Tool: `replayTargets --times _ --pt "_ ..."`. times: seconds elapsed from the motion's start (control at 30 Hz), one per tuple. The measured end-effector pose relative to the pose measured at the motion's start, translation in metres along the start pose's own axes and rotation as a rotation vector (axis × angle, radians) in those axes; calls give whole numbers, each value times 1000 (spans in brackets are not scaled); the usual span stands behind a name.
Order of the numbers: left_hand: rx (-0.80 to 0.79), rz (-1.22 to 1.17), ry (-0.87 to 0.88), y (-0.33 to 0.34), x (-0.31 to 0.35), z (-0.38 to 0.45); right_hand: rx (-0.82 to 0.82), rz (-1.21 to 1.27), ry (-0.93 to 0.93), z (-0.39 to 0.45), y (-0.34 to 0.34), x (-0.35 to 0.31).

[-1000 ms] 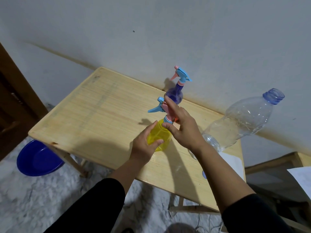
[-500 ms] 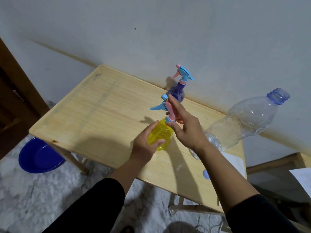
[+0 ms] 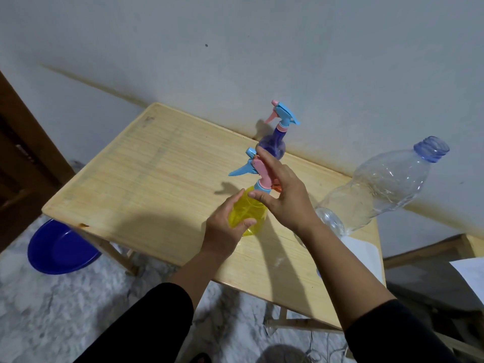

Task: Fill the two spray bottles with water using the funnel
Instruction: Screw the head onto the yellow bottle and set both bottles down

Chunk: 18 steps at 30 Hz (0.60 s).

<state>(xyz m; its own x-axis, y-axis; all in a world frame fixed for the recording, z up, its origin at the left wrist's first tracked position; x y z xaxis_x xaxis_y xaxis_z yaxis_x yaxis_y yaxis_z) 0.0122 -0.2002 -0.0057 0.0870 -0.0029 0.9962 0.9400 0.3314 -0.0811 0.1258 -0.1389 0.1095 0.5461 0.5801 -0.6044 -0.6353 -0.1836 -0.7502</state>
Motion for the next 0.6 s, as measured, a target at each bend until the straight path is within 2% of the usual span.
replayTargets --times 0.1,0.2,0.3,0.47,0.6 --pt "0 -5 -7 -1 1 1 -80 63 -25 -1 -4 3" --pt "-19 13 24 0 4 -1 23 78 56 -3 1 5" --pt "-28 6 45 3 5 -4 -2 -20 33 -2 8 4" --pt "3 14 13 5 2 -1 92 118 73 -9 10 7" --pt "-24 -14 29 5 3 -2 155 130 107 -9 7 5"
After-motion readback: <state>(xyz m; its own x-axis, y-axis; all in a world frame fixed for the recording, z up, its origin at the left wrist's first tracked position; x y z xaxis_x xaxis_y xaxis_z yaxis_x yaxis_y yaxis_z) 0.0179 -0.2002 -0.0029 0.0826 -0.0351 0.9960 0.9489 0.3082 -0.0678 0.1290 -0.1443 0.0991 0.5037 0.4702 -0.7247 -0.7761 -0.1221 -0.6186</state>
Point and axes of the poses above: each hand's wrist, its own z-axis towards the middle knuckle, its own y-axis out of the palm, x = y × z, the point moved 2 cm from there along z, towards the middle knuckle, and after that the axes turned 7 degrees about -z, right-handed, at the moved point
